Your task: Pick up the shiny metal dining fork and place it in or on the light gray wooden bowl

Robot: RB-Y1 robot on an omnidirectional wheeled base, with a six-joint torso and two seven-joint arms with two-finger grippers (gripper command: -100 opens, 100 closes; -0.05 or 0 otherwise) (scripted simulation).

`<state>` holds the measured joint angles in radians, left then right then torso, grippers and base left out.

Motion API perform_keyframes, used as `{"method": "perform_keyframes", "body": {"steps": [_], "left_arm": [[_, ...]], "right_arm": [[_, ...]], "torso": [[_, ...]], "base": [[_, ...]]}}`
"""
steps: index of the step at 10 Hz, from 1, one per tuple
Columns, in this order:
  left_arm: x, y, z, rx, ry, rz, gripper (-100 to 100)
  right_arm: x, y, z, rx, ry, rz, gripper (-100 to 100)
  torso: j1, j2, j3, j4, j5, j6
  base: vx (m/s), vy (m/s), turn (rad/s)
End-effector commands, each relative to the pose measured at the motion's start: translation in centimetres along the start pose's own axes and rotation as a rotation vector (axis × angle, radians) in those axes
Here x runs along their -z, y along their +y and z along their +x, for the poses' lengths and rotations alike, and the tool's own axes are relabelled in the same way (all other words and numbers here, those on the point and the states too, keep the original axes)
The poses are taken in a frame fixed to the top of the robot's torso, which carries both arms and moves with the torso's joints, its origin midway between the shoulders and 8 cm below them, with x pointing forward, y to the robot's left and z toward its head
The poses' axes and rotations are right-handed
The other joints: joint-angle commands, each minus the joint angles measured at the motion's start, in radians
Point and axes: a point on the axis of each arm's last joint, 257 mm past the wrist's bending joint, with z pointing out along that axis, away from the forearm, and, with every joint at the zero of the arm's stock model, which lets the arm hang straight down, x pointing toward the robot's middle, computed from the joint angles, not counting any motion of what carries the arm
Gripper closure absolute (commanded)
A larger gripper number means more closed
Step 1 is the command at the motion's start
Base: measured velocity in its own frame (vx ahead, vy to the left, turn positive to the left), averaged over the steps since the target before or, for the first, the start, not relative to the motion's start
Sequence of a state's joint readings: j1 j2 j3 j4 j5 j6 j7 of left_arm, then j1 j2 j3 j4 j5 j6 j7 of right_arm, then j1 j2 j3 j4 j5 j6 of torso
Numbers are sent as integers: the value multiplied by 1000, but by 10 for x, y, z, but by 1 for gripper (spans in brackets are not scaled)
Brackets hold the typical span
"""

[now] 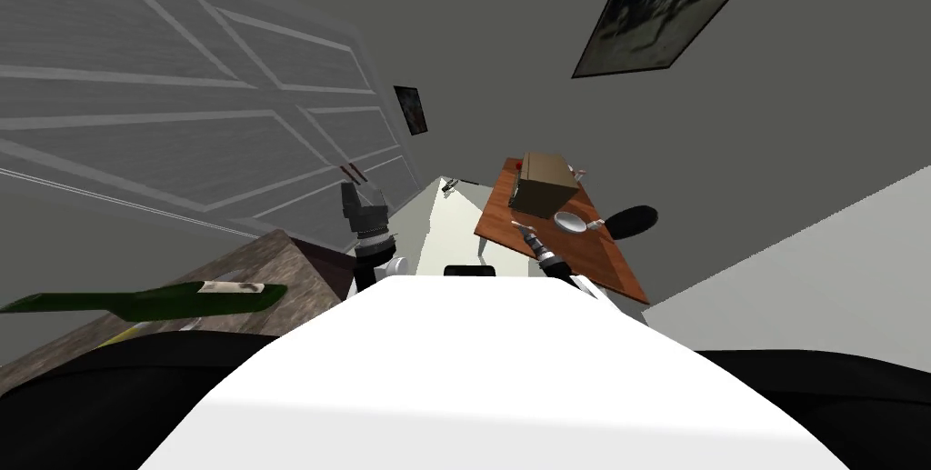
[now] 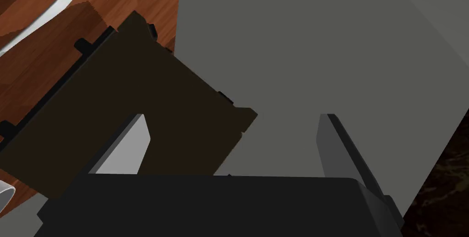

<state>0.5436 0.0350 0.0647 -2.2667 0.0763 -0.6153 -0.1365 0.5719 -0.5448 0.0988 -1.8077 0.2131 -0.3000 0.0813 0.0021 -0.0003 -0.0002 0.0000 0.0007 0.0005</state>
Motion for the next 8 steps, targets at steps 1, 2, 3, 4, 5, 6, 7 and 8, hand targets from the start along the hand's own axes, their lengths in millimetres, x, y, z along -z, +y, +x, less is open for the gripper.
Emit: {"method": "perform_keyframes", "body": {"steps": [1,2,3,4,5,6,7,8], "left_arm": [[0,0,0,0,0,0,0],[0,0,0,0,0,0,0],[0,0,0,0,0,0,0],[0,0,0,0,0,0,0],[0,0,0,0,0,0,0],[0,0,0,0,0,0,0],[0,0,0,0,0,0,0],[0,0,0,0,0,0,0]], "right_arm": [[10,-27,14,67,66,54,-100],[18,-45,23,119,116,84,-100],[22,-53,21,140,131,95,-100],[31,-69,29,188,177,122,-100],[35,-79,28,202,190,140,-100],[45,-93,35,254,238,160,-100],[50,-105,34,263,250,183,-100],[64,-124,38,321,304,211,-100]], "torso": [[0,0,0,0,0,0],[0,0,0,0,0,-1],[1,0,0,0,0,-1],[0,0,0,0,0,0],[0,0,0,0,0,-1],[-1,0,0,0,0,0],[-1,0,0,0,0,-1],[-1,0,0,0,0,0]], "base": [[16,37,205],[19,53,346],[14,35,132],[20,35,216],[16,21,113],[14,30,244],[16,21,143],[15,29,236]]}}
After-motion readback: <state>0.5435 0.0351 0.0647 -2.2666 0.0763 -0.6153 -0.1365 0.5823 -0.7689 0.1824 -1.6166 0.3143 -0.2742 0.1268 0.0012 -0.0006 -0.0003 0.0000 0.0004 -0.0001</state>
